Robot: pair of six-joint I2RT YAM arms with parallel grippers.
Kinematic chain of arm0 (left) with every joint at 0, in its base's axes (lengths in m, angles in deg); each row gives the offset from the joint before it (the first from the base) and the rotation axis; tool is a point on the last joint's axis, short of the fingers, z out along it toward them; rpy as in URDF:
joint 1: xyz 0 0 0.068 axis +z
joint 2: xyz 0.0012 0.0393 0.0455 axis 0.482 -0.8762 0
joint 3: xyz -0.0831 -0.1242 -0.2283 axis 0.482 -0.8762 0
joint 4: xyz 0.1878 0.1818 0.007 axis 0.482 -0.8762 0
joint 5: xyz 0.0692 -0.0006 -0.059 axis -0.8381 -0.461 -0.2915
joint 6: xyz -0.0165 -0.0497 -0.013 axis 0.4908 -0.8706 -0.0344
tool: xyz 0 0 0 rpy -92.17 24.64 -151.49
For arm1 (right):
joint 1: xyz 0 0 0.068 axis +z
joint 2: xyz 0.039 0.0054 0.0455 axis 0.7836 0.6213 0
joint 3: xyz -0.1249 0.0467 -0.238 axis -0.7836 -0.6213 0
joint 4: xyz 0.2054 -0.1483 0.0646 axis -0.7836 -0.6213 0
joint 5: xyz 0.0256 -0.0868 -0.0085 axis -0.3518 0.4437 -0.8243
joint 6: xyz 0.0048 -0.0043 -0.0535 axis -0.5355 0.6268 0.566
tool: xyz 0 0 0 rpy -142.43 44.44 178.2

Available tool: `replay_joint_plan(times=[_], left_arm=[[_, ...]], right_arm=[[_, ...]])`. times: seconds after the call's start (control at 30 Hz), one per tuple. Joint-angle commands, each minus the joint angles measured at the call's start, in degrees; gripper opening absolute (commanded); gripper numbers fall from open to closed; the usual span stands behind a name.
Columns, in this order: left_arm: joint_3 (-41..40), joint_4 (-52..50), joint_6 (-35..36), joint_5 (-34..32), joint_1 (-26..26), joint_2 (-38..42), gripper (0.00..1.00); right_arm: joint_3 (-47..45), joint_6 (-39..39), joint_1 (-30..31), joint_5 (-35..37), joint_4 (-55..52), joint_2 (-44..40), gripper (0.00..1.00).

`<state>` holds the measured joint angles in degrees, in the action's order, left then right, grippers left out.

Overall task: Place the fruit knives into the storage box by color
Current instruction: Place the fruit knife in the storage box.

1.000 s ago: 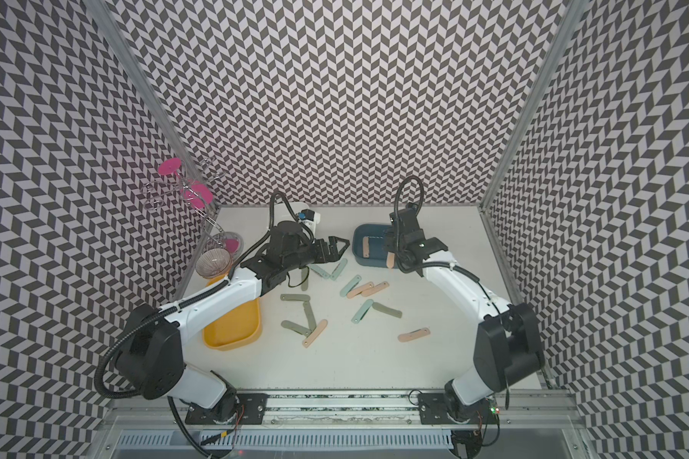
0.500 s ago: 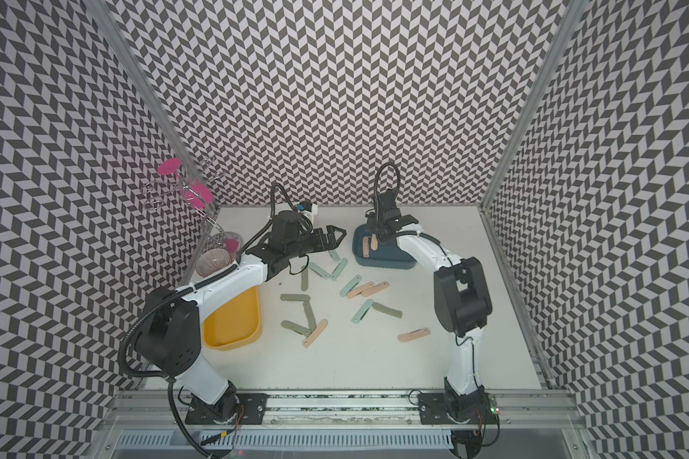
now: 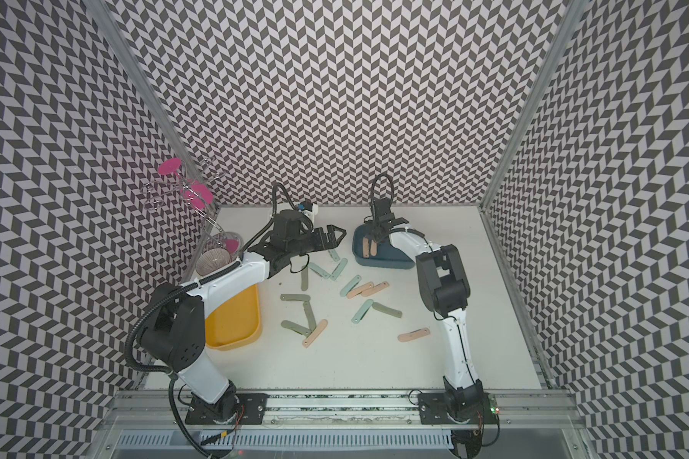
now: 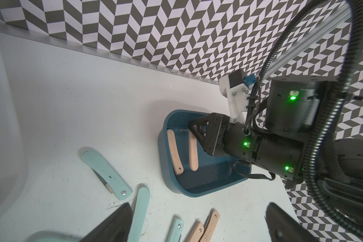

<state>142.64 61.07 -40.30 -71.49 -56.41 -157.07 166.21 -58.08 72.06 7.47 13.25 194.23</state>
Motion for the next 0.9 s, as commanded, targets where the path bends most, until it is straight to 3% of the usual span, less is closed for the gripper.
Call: replay_joint_plan(times=[0.0,0.4,0.57,0.87], left_arm=[[1.90,0.26,0.39,0.72,0.28,-0.96,1.00],[2.27,0.34,0.07,0.63,0.22,-1.65,1.00],[2.15,0.09,-0.08,0.60,0.28,-1.64,1.00],[1.10,-0.23,-0.29,0.83,0.25,-0.37,1.00]], right_arm=[[1.61,0.49,-0.28,-0.73,3.62,1.73,0.11],[2.28,0.89,-0.34,-2.39,4.49,5.37,0.15],[2.98,0.89,-0.34,-2.31,3.76,5.95,0.28],[2.70,1.00,-0.78,-2.58,0.21,0.52,0.39]])
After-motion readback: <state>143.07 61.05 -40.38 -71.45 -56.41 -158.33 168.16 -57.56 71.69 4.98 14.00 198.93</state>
